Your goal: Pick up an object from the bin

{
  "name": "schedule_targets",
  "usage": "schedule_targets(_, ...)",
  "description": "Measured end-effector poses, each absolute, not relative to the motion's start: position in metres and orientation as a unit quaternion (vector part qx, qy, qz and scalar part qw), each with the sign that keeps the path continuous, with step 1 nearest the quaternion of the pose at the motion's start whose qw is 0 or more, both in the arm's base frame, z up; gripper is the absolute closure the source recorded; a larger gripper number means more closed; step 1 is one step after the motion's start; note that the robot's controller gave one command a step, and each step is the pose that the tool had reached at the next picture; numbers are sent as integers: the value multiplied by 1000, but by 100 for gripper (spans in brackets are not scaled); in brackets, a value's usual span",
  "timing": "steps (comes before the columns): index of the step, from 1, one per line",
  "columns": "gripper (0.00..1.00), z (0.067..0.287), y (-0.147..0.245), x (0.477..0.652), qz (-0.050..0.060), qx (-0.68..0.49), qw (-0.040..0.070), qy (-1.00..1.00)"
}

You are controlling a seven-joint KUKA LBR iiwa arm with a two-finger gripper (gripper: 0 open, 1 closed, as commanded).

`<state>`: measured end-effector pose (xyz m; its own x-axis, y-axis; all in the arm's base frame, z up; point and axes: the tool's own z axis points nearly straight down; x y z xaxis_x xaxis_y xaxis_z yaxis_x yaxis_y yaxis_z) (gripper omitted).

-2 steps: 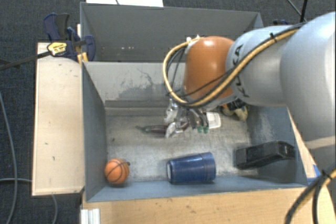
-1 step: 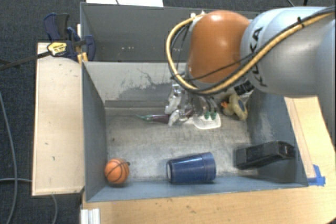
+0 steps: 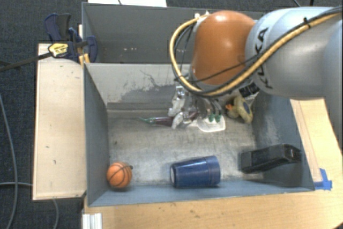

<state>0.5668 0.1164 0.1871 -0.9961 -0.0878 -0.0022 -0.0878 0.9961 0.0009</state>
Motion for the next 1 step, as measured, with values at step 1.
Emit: schedule_targets(1,100,229,133,573,0,-82,0,997)
